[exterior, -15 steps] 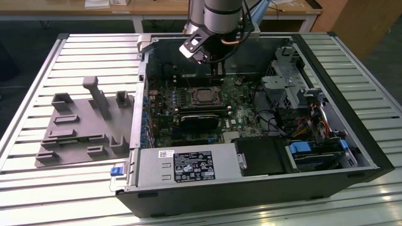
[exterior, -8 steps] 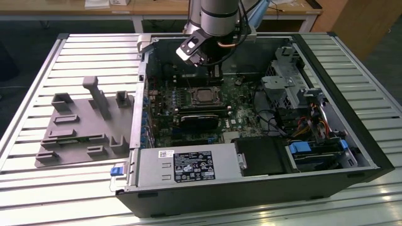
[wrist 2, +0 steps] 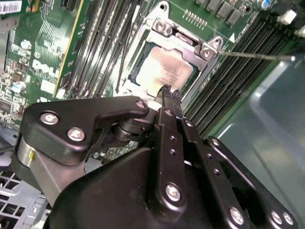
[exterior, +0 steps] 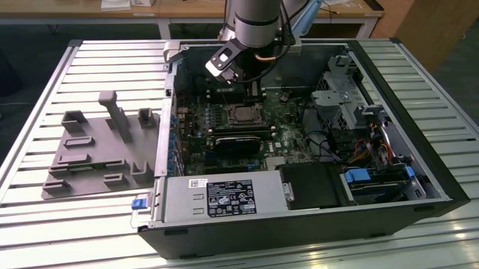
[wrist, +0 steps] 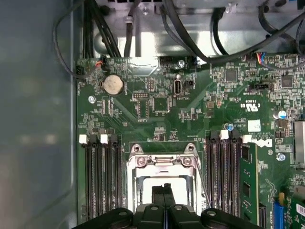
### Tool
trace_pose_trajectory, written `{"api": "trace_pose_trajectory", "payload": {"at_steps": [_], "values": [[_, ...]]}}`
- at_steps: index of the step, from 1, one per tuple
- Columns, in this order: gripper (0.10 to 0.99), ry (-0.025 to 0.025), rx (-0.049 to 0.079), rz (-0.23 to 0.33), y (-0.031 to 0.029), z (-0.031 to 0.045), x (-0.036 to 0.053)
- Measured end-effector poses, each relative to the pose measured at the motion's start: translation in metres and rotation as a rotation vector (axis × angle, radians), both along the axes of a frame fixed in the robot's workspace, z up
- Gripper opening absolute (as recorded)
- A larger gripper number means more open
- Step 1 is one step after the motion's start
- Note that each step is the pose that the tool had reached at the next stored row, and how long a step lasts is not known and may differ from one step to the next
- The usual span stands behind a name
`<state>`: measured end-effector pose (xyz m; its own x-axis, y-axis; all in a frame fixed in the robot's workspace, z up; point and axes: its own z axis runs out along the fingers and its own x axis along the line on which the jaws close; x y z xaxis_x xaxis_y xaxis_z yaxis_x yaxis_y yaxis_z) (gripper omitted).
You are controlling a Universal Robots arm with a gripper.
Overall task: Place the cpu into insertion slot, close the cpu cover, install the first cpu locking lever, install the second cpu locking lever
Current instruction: 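Close the cpu cover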
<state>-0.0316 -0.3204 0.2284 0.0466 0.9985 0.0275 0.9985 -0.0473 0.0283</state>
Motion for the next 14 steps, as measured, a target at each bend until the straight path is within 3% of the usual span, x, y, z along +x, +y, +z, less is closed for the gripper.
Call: {"api": "trace_pose_trajectory", "payload": {"at_steps": [6,14], "values": [[0.102,0.0002,-0.001,0.000,-0.0014,-0.0044,-0.0049],[0.102,0.0000,-0.004,0.021,-0.0013,-0.0045,-0.0049]]}}
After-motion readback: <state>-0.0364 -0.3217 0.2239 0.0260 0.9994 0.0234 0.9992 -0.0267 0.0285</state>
